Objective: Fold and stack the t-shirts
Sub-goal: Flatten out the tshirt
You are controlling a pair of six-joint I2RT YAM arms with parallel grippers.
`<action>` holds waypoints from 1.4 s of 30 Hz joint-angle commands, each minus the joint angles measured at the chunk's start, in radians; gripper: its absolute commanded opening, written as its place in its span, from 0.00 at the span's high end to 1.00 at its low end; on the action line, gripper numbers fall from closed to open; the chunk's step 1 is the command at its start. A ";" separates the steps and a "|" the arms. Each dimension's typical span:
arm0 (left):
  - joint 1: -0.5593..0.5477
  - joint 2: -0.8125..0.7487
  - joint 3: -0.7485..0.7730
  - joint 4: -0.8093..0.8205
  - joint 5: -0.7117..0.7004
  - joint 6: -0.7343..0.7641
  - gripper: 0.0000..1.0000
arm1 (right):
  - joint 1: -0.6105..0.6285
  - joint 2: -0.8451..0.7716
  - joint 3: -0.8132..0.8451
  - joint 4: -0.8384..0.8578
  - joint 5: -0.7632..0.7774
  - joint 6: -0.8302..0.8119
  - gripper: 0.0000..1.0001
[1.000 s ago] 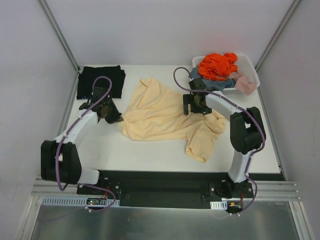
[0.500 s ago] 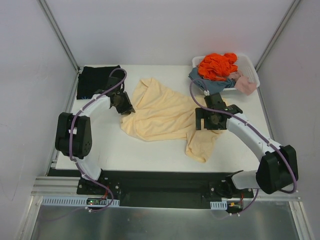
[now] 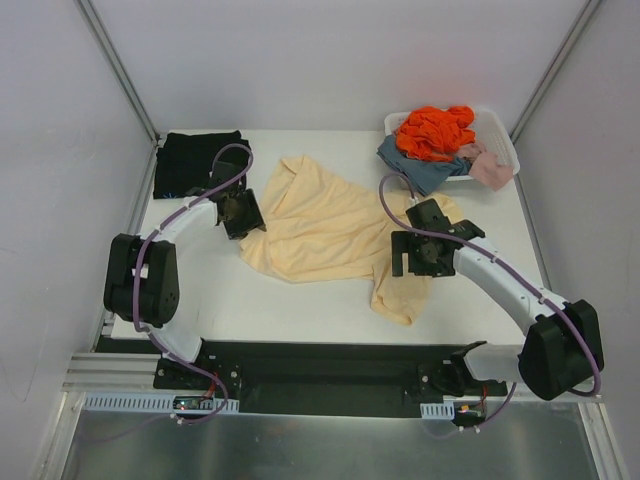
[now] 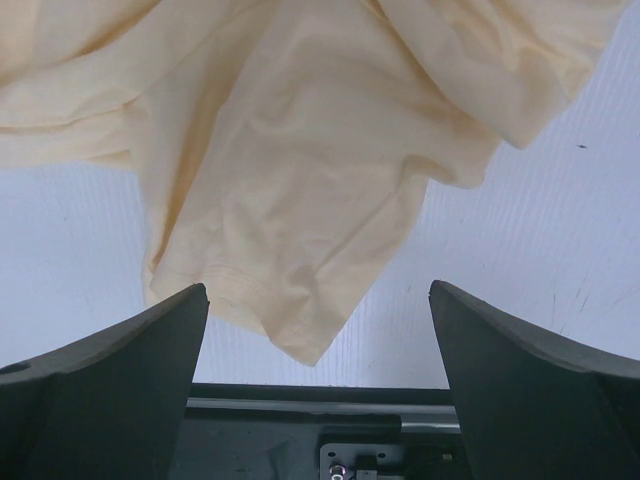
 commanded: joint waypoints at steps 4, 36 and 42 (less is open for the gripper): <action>0.002 -0.017 -0.007 -0.004 0.033 0.035 0.82 | 0.014 -0.077 -0.002 -0.113 0.039 0.074 0.03; 0.004 -0.462 -0.211 -0.062 -0.189 -0.097 1.00 | 0.163 -0.021 -0.246 -0.015 0.013 0.346 0.25; 0.004 -0.478 -0.211 -0.064 -0.192 -0.107 1.00 | 0.148 0.088 -0.253 0.094 -0.037 0.335 0.40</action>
